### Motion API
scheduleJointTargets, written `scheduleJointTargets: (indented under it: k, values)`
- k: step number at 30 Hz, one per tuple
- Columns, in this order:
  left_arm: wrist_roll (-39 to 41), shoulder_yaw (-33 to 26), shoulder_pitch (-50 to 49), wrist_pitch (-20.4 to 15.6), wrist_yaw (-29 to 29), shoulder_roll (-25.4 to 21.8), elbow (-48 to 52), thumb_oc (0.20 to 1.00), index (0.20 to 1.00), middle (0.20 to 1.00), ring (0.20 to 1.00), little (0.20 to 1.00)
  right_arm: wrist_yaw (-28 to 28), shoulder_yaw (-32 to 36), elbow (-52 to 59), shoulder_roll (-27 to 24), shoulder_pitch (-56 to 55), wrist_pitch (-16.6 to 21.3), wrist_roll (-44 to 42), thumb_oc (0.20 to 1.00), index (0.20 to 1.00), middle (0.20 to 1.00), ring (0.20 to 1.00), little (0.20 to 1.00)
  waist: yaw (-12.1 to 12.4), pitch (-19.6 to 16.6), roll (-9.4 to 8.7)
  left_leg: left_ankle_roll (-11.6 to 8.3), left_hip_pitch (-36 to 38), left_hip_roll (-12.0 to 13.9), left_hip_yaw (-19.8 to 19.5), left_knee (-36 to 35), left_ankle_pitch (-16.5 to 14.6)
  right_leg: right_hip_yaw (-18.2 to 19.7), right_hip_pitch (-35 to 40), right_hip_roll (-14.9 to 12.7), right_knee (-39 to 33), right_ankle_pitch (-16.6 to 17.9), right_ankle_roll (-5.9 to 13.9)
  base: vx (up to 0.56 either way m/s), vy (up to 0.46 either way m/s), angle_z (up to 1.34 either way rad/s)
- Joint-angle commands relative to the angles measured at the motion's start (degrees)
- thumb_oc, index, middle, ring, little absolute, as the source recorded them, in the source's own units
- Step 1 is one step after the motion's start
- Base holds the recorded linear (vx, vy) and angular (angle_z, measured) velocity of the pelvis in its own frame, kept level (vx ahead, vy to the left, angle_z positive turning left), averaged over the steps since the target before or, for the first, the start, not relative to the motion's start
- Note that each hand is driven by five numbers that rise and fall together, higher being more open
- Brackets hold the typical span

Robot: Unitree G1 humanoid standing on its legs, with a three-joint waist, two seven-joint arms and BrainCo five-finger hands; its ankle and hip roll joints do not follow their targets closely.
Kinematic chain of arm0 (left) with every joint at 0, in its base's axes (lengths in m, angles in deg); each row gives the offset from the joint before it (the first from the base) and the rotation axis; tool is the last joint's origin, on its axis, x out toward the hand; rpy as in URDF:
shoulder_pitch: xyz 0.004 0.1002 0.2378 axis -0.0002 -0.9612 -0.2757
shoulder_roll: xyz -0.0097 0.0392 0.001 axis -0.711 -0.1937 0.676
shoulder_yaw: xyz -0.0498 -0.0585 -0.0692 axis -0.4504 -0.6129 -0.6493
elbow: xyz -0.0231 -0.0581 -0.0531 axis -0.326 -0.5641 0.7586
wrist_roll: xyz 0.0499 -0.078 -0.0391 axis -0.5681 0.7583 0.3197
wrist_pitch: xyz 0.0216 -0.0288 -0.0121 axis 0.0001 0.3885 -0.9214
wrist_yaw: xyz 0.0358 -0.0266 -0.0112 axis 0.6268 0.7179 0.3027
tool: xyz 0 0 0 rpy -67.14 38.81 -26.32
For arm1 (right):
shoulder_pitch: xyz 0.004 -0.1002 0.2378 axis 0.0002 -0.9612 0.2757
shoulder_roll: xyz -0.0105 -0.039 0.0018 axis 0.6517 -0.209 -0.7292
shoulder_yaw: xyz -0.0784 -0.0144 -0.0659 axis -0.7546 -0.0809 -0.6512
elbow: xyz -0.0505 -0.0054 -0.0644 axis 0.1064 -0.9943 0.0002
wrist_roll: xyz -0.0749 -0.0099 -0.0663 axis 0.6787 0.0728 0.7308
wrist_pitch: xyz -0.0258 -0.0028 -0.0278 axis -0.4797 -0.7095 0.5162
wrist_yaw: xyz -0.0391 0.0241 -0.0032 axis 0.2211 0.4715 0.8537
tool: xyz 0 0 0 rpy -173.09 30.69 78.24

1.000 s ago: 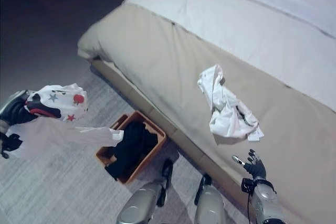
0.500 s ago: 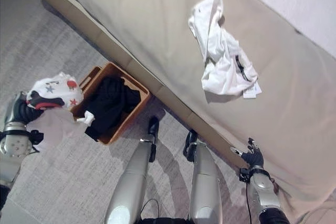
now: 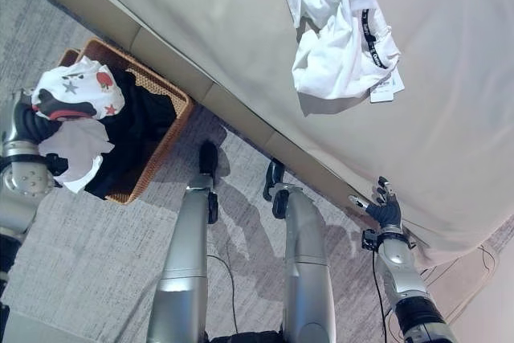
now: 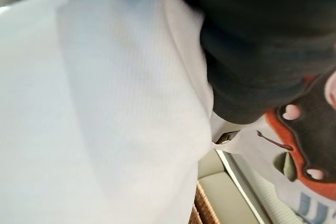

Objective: Pick up clothes into the bucket

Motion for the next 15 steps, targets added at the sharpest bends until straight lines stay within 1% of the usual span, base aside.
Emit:
scheduleJointTargets:
  k: [1, 2, 3, 10, 13, 14, 15]
  values:
    - [1.06, -1.61, 0.61, -0.29, 1.85, -1.61, -1.06, 0.2, 0.2, 0.2, 0.2, 0.2, 1.54, -1.13, 1.64, -0.71, -2.07, 2.5, -1.57, 1.0, 1.0, 1.0, 1.0, 1.0, 0.0, -1.32, -0.94, 2.49, 2.39, -0.92, -0.12, 3.75, -6.99, 3.24, 1.62, -2.67, -6.06, 5.08, 5.45, 0.01, 0.037, -0.01]
    - [0.94, -1.57, 0.61, -0.03, 1.58, -1.46, -1.4, 0.307, 0.307, 0.307, 0.307, 0.307, 1.51, -1.17, 1.61, -0.77, -1.99, 2.47, -1.54, 1.0, 1.0, 1.0, 1.0, 1.0, -0.03, -1.32, -1.04, 2.54, 2.2, -0.93, -0.05, 3.81, -7.03, 3.28, 1.5, -2.66, -6.19, 5.15, 5.45, 0.01, 0.032, -0.02]
    - [0.82, -1.3, 0.9, 0.4, 1.6, -1.22, -1.87, 1.0, 1.0, 1.0, 1.0, 1.0, 1.51, -1.4, 1.56, -0.71, -1.76, 2.36, -1.44, 1.0, 1.0, 1.0, 1.0, 1.0, -0.13, -1.32, -1.12, 2.58, 2.24, -0.85, 0.02, 3.7, -7.06, 3.35, 1.38, -2.68, -6.29, 5.24, 5.46, 0.0, 0.0, 0.0]
    - [0.55, -2.2, 0.23, 1.45, 0.81, -0.69, -3.95, 1.0, 1.0, 1.0, 1.0, 1.0, 1.08, -0.92, 2.54, -0.75, -1.03, 2.49, -1.88, 1.0, 1.0, 1.0, 1.0, 1.0, -0.16, -1.32, -1.19, 2.58, 2.94, -0.89, 0.4, 2.48, -6.84, 3.54, 1.94, -2.57, -8.01, 5.86, 5.52, 0.0, 0.0, 0.0]
    - [0.13, -3.28, -0.65, 2.44, 0.25, -0.39, -4.83, 1.0, 1.0, 1.0, 1.0, 1.0, 1.48, -0.12, 4.72, -0.88, -0.69, 2.7, -1.3, 1.0, 1.0, 1.0, 1.0, 1.0, -0.19, -1.32, -1.2, 2.55, 3.69, -0.87, 0.58, 1.42, -6.61, 3.58, 2.78, -2.48, -9.29, 6.31, 5.57, 0.0, 0.0, 0.0]
    - [0.07, -4.14, -1.33, 3.13, -0.19, 0.22, -5.58, 1.0, 1.0, 1.0, 1.0, 1.0, 2.77, 1.2, 6.94, -1.07, -0.41, 3.13, -0.06, 1.0, 1.0, 1.0, 1.0, 1.0, -0.17, -1.32, -1.07, 2.52, 4.52, -0.92, 0.72, 0.45, -6.36, 3.57, 3.58, -2.49, -10.14, 6.48, 5.57, 0.0, 0.011, -0.03]
    - [0.19, -4.73, -1.67, 3.1, -0.24, 0.32, -5.42, 1.0, 1.0, 1.0, 1.0, 1.0, 3.89, 1.69, 8.59, -1.58, -0.32, 3.22, 2.38, 1.0, 1.0, 1.0, 1.0, 1.0, -0.08, -1.32, -0.89, 2.53, 4.98, -0.94, 0.73, -0.08, -6.26, 3.59, 3.91, -2.53, -10.4, 6.52, 5.64, 0.0, 0.009, -0.04]
